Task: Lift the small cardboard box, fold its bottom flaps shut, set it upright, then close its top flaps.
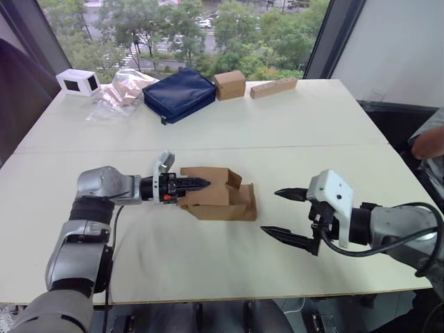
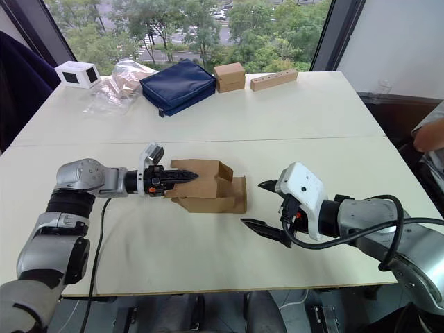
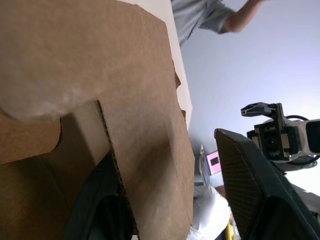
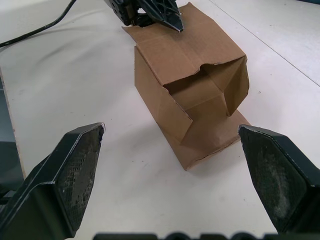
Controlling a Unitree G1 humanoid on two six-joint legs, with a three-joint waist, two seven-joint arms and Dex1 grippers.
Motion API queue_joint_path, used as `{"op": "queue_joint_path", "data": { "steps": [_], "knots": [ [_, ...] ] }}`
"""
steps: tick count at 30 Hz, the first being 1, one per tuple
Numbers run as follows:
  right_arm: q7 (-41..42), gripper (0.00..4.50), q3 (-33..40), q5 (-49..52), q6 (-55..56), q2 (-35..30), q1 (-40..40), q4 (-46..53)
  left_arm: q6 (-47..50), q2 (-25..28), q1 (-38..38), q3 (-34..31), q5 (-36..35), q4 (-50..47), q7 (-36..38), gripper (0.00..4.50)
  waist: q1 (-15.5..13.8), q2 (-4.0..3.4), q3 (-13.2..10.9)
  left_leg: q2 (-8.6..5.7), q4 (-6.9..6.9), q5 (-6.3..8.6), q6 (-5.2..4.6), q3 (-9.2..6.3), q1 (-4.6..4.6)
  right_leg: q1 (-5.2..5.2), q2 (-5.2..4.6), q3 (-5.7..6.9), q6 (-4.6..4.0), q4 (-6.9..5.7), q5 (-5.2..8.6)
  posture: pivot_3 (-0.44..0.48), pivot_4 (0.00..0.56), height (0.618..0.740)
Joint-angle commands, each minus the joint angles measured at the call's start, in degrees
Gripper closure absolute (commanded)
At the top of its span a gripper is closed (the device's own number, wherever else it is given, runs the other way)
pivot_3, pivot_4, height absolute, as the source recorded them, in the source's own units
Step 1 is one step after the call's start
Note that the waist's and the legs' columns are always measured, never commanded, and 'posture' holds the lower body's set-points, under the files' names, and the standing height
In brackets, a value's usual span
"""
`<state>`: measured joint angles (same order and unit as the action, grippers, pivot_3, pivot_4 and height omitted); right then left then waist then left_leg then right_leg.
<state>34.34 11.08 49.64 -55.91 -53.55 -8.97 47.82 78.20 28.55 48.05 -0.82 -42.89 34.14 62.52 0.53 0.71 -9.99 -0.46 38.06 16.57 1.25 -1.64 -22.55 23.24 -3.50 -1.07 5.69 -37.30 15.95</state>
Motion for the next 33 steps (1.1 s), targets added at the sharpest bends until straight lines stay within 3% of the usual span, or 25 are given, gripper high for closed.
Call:
{"op": "queue_joint_path", "data": {
  "steps": [1,3,13,17,22,23,26,33],
  "knots": [
    [0.38,0.0,1.43,-0.59,1.86,-0.41,0.76,0.67,0.65,-0.3,1.37,-1.0,-0.68,-0.91,1.19,3.71,-0.01,0.0,0.0,-0.01,0.01,0.0,0.0,0.0,0.0,0.0,0.0,0.0,0.0,0.0,0.0,0.0,0.15,0.74],
    [0.5,0.0,1.5,-0.62,2.29,-0.41,1.18,0.57,1.17,-0.31,1.2,-1.4,-1.1,-1.53,1.38,4.46,0.03,0.0,0.0,-0.01,0.02,0.0,0.0,0.0,-0.01,0.0,0.0,-0.01,0.0,0.0,0.0,0.0,0.15,0.74],
    [1.04,0.0,1.54,-0.54,4.32,0.86,1.04,-1.24,0.89,0.75,-1.18,-3.48,-2.53,-8.49,1.11,4.46,0.08,0.0,0.0,0.0,0.02,0.0,0.0,-0.01,0.0,0.0,0.01,-0.01,0.0,-0.01,0.0,0.0,0.15,0.74],
    [-2.53,0.0,4.76,3.73,4.94,5.47,-2.32,-4.34,-6.6,1.65,-1.02,-6.95,-2.66,-13.94,1.03,4.46,0.1,0.01,0.0,0.07,0.02,0.0,0.01,0.0,0.0,0.01,-0.05,-0.04,0.0,-0.01,0.0,0.0,0.15,0.74],
    [-13.75,0.0,8.44,8.63,8.23,16.49,-14.62,-12.65,-17.38,3.94,5.04,-12.21,-3.57,-22.8,1.44,4.46,0.01,0.03,-0.02,0.08,0.03,-0.06,0.11,-0.02,-0.05,0.06,-0.08,-0.08,0.0,-0.01,0.0,0.0,0.15,0.74],
    [-15.53,0.55,8.4,9.76,9.21,18.71,-17.6,-13.98,-18.27,4.33,6.15,-12.81,-4.1,-23.84,1.81,4.5,0.06,0.04,-0.03,0.05,0.02,-0.06,0.11,-0.02,-0.04,0.06,-0.08,-0.08,0.0,-0.03,0.0,0.0,0.15,0.74],
    [-19.27,1.51,7.76,10.21,11.64,23.64,-24.9,-17.26,-19.87,5.29,8.09,-13.12,-4.96,-25.75,2.92,4.5,0.12,-0.04,0.0,0.02,0.01,-0.07,0.12,0.02,-0.09,0.14,-0.08,-0.07,0.0,-0.04,-0.01,0.0,0.15,0.74],
    [-23.56,4.22,7.24,9.79,14.54,28.23,-37.53,-25.09,-23.84,6.36,11.34,-12.21,-4.74,-25.71,4.52,4.5,0.22,-0.04,-0.01,0.0,0.01,-0.07,0.12,0.06,-0.1,0.18,-0.02,-0.06,0.0,-0.12,-0.01,0.0,0.15,0.74]
  ]
}}
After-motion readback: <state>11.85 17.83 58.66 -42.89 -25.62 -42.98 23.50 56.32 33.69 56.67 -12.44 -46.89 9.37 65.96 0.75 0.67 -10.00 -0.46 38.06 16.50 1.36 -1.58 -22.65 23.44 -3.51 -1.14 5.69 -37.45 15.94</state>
